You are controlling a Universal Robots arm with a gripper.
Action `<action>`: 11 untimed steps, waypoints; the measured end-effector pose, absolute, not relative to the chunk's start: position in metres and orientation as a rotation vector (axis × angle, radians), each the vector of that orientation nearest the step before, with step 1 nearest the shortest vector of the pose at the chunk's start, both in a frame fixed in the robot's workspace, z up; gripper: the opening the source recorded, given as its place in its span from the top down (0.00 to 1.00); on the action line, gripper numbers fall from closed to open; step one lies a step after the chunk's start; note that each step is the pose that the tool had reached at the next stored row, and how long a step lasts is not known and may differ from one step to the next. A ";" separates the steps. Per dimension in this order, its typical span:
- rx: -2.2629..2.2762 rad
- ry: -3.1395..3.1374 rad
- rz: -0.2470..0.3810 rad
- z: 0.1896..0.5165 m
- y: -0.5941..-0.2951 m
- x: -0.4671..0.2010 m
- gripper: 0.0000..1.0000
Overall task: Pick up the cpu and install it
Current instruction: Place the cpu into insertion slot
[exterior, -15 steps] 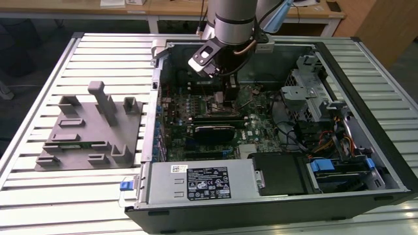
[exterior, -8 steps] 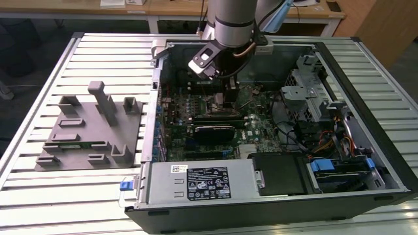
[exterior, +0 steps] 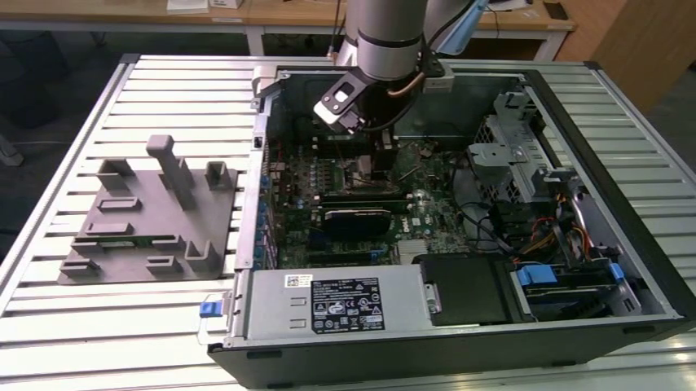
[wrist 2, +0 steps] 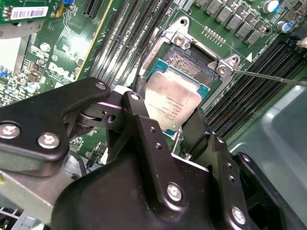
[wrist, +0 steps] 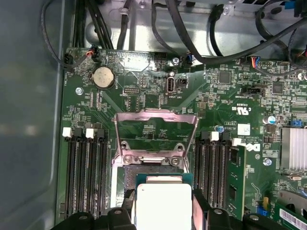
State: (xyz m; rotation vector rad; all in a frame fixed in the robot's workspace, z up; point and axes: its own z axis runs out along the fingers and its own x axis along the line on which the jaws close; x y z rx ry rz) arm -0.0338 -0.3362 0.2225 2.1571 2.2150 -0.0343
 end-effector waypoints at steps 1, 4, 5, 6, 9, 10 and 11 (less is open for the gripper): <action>2.157 2.215 -0.034 0.222 -0.336 -0.034 0.46; 2.157 2.215 -0.034 0.221 -0.334 -0.034 0.46; 2.157 2.215 -0.034 0.220 -0.334 -0.034 0.46; 2.157 2.215 -0.035 0.219 -0.334 -0.034 0.46; 2.156 2.214 -0.036 0.217 -0.333 -0.034 0.46; 2.156 2.214 -0.037 0.217 -0.333 -0.034 0.46; 2.155 2.213 -0.038 0.216 -0.333 -0.034 0.46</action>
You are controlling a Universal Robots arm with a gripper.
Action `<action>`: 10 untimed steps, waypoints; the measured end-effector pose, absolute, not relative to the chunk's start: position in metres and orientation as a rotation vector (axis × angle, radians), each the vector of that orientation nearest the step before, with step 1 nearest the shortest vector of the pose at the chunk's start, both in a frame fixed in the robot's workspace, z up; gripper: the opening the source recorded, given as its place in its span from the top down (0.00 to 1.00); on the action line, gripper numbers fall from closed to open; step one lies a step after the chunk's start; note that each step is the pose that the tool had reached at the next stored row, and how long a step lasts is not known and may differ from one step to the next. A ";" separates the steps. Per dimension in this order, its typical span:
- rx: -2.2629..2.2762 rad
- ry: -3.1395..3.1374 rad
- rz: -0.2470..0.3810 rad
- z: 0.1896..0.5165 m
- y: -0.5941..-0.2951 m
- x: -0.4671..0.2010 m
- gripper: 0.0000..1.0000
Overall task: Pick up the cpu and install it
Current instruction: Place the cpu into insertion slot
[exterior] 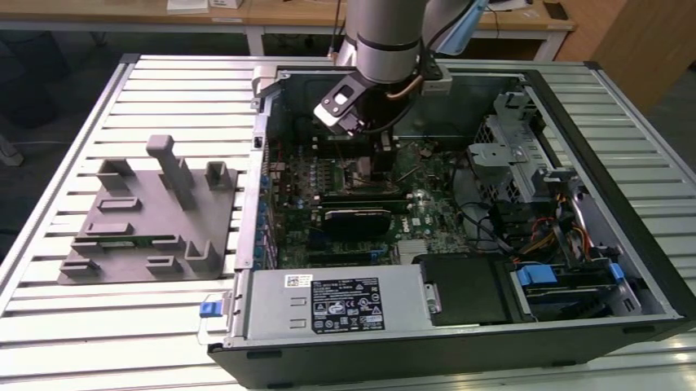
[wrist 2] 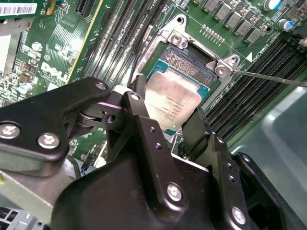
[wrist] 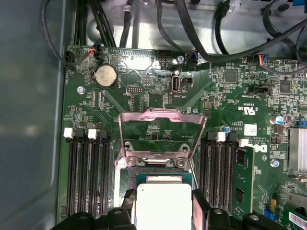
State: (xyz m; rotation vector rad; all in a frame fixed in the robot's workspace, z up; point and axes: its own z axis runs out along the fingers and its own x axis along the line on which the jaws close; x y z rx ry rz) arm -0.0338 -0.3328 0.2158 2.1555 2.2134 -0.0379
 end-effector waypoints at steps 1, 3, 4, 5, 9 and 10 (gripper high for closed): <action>2.155 2.213 -0.039 0.215 -0.333 -0.034 0.46; 2.154 2.212 -0.042 0.214 -0.332 -0.034 0.46; 2.152 2.210 -0.045 0.213 -0.332 -0.034 0.46; 2.151 2.209 -0.048 0.213 -0.332 -0.034 0.46; 2.144 2.202 -0.063 0.212 -0.332 -0.034 0.46; 2.142 2.202 -0.066 0.211 -0.332 -0.034 0.46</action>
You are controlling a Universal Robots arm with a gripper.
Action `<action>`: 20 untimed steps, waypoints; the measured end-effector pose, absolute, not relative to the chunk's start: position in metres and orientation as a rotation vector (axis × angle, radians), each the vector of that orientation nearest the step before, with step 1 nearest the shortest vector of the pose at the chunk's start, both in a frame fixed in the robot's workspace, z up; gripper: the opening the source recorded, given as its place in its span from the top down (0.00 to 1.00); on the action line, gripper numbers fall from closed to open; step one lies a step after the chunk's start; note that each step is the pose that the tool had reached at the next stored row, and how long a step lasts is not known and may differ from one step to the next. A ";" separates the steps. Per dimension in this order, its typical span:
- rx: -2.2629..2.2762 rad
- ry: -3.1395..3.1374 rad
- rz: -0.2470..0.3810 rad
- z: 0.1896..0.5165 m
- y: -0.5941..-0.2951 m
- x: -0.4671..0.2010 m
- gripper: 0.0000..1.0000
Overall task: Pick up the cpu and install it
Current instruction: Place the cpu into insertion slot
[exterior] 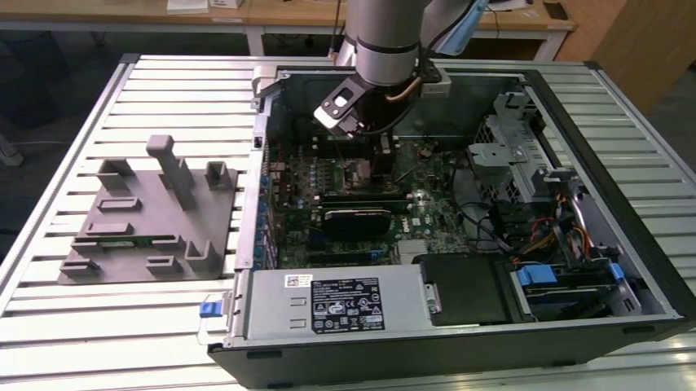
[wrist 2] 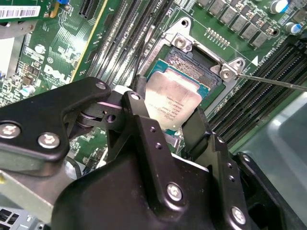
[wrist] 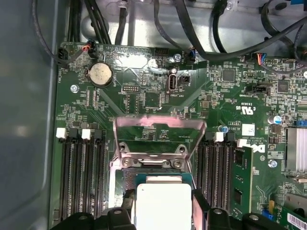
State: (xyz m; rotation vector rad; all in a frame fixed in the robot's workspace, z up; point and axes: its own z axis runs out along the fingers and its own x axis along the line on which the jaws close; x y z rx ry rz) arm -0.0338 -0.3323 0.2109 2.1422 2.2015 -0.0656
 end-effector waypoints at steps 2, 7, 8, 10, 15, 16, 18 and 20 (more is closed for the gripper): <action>2.140 2.202 -0.067 0.210 -0.332 -0.034 0.46; 2.135 2.207 -0.066 0.208 -0.330 -0.034 0.46; 2.134 2.208 -0.066 0.208 -0.329 -0.034 0.46; 2.133 2.210 -0.066 0.207 -0.329 -0.034 0.46; 2.130 2.216 -0.062 0.204 -0.328 -0.034 0.46; 2.130 2.217 -0.060 0.204 -0.328 -0.035 0.46; 2.131 2.218 -0.058 0.203 -0.328 -0.035 0.46; 2.131 2.219 -0.057 0.202 -0.328 -0.036 0.46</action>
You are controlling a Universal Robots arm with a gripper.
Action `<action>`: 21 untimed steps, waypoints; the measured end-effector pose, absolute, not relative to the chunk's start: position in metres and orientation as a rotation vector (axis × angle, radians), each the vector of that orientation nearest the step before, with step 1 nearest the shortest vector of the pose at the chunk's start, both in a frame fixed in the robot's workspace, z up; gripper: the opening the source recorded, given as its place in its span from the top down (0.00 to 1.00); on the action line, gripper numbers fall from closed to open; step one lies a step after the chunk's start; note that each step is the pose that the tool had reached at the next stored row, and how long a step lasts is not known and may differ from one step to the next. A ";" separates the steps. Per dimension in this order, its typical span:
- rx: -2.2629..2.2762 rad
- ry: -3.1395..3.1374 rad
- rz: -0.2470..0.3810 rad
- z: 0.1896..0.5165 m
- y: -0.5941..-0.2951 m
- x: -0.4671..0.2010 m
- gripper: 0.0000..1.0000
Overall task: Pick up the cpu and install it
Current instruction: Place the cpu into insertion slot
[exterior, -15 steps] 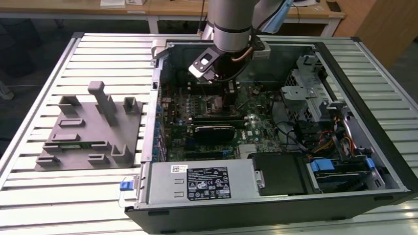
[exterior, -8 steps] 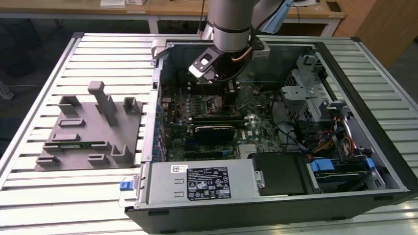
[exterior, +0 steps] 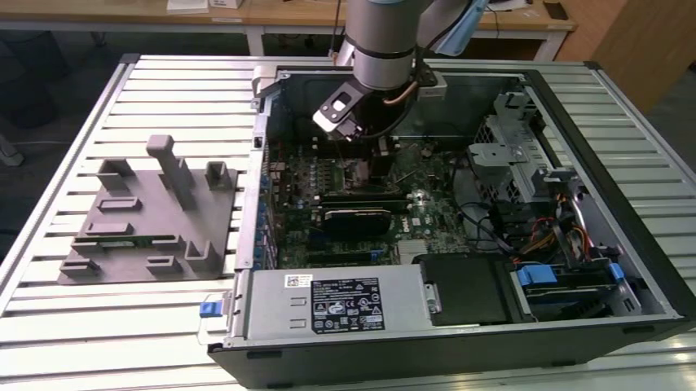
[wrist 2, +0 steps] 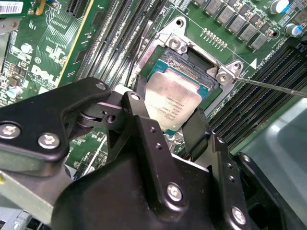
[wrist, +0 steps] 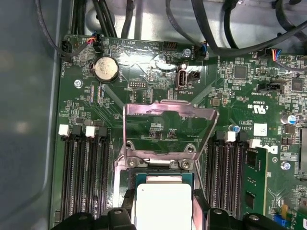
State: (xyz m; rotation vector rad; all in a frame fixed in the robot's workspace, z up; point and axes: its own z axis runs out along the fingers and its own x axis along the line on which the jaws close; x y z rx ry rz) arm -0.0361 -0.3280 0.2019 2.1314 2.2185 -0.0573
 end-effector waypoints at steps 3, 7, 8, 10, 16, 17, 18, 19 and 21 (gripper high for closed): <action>2.132 2.219 -0.056 0.201 -0.328 -0.037 0.46; 2.132 2.219 -0.056 0.199 -0.328 -0.037 0.46; 2.132 2.219 -0.055 0.198 -0.328 -0.037 0.46; 2.134 2.220 -0.053 0.197 -0.328 -0.038 0.46; 2.136 2.222 -0.049 0.195 -0.328 -0.039 0.46; 2.136 2.223 -0.048 0.195 -0.328 -0.040 0.46; 2.137 2.223 -0.046 0.194 -0.328 -0.040 0.46; 2.137 2.224 -0.045 0.194 -0.328 -0.040 0.46; 2.142 2.221 -0.043 0.193 -0.328 -0.040 0.46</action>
